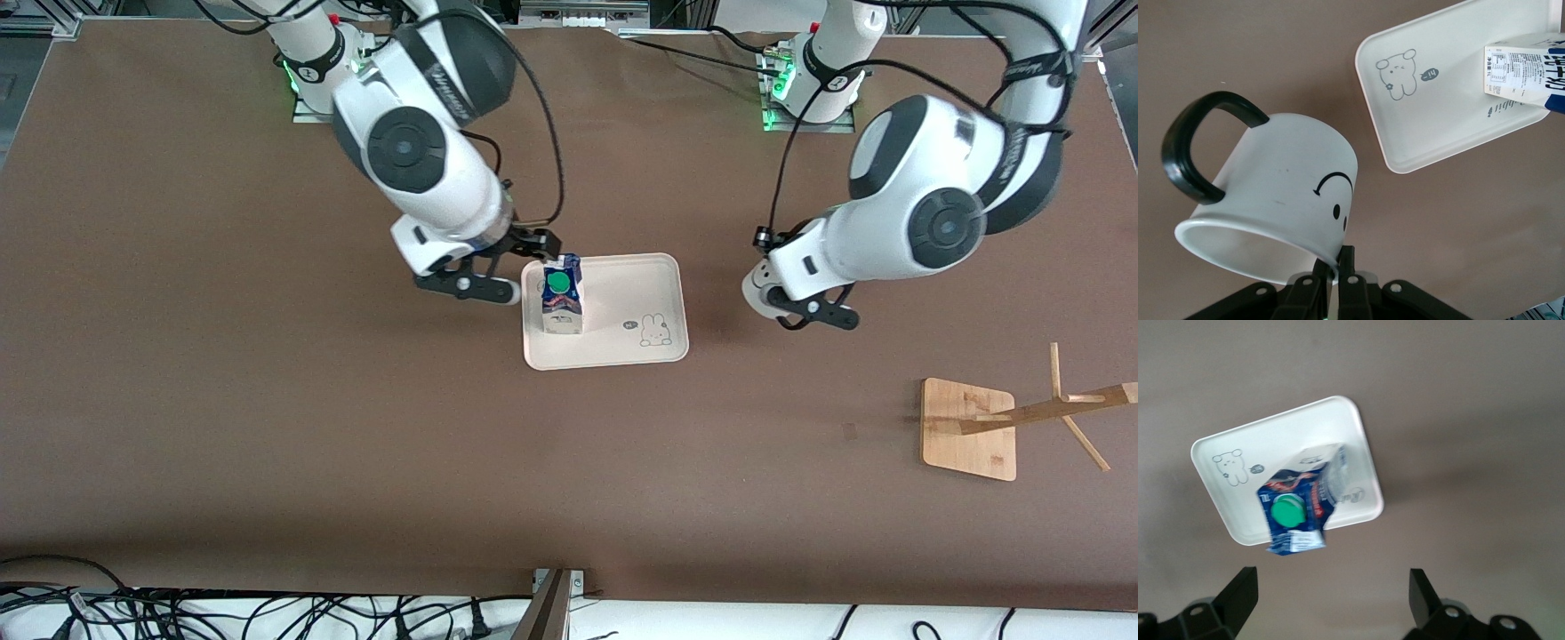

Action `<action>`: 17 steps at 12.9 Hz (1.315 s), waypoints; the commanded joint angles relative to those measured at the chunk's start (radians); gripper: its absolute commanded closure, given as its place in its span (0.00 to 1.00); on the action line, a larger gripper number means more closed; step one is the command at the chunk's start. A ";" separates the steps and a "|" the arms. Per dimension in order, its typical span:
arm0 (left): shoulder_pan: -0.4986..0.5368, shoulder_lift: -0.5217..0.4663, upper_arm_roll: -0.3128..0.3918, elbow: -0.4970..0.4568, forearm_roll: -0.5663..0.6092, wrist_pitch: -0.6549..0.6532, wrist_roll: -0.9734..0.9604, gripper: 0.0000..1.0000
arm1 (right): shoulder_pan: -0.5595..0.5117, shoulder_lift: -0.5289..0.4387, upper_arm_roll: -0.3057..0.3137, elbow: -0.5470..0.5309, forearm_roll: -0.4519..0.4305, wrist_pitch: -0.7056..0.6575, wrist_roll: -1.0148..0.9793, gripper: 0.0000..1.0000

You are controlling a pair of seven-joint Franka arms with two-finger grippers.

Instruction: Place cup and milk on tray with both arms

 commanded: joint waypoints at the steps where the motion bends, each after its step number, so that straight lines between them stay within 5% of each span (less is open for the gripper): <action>1: -0.066 0.089 0.003 0.082 -0.016 -0.026 -0.079 1.00 | -0.111 -0.095 0.005 -0.017 0.021 -0.104 -0.098 0.00; 11: -0.242 0.253 0.005 0.105 -0.036 0.146 -0.348 1.00 | -0.440 -0.184 0.005 -0.030 0.009 -0.155 -0.397 0.00; 14: -0.250 0.286 0.005 0.105 -0.034 0.171 -0.347 1.00 | -0.461 -0.185 0.005 -0.042 -0.167 -0.184 -0.683 0.00; 17: -0.267 0.307 0.005 0.105 -0.030 0.209 -0.343 1.00 | -0.493 -0.234 0.005 -0.065 -0.205 -0.199 -0.717 0.00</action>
